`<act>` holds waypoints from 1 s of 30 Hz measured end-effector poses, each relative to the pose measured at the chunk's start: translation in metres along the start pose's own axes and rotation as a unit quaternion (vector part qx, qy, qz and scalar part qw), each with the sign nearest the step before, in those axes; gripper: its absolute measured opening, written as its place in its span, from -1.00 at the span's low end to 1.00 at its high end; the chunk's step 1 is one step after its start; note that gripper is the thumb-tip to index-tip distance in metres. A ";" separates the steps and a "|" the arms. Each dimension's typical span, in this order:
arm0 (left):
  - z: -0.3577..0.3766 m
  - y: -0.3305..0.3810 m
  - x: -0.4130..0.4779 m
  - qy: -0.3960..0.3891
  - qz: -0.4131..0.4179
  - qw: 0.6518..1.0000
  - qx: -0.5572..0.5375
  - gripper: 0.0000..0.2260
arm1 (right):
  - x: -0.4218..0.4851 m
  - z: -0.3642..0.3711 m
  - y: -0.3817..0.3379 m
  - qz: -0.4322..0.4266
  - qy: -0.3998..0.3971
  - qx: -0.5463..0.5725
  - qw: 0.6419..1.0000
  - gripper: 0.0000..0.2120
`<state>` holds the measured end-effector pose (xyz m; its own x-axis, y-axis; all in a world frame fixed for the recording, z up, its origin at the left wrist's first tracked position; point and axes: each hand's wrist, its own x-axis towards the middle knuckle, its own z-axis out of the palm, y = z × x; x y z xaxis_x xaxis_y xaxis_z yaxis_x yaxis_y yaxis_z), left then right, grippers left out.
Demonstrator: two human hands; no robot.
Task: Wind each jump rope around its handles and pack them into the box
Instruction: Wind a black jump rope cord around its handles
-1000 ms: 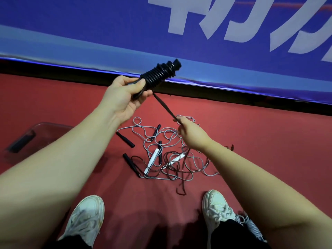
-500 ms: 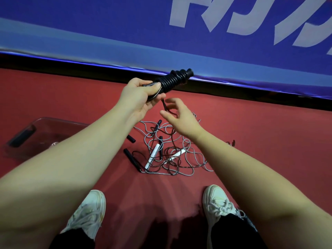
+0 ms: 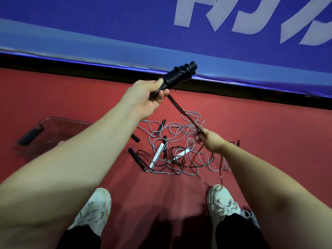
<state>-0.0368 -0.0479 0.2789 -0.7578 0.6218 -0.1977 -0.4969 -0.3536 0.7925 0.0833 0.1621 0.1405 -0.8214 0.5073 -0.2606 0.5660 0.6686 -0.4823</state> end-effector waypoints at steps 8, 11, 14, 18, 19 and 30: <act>0.003 -0.009 0.004 -0.011 -0.003 1.000 0.017 -0.90 | -0.012 -0.015 -0.069 -0.143 -0.038 0.307 0.940 -0.40; 0.003 -0.008 0.003 -0.010 0.002 1.000 0.016 -0.89 | -0.020 -0.013 -0.101 -0.218 -0.003 0.329 0.919 -0.76; 0.002 -0.003 0.002 -0.004 0.008 1.000 0.000 -0.89 | -0.025 -0.010 -0.116 -0.243 0.044 0.240 0.939 -0.86; -0.005 0.005 0.003 0.016 0.045 0.998 0.031 -0.98 | -0.030 -0.013 -0.122 -0.230 0.000 0.335 0.914 -0.75; -0.008 0.005 0.004 0.036 0.067 0.996 0.054 -0.94 | -0.033 -0.014 -0.123 -0.228 0.014 0.317 0.920 -0.76; -0.027 -0.005 0.009 0.044 0.240 0.911 0.333 -0.70 | -0.063 -0.053 -0.146 -0.378 0.314 -0.354 0.796 -0.81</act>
<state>-0.0524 -0.0598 0.2581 -0.8661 0.4381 0.2406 0.2440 -0.0495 0.9685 0.0568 0.0615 0.2716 -0.8742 -0.1628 0.4575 0.0068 0.9379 0.3469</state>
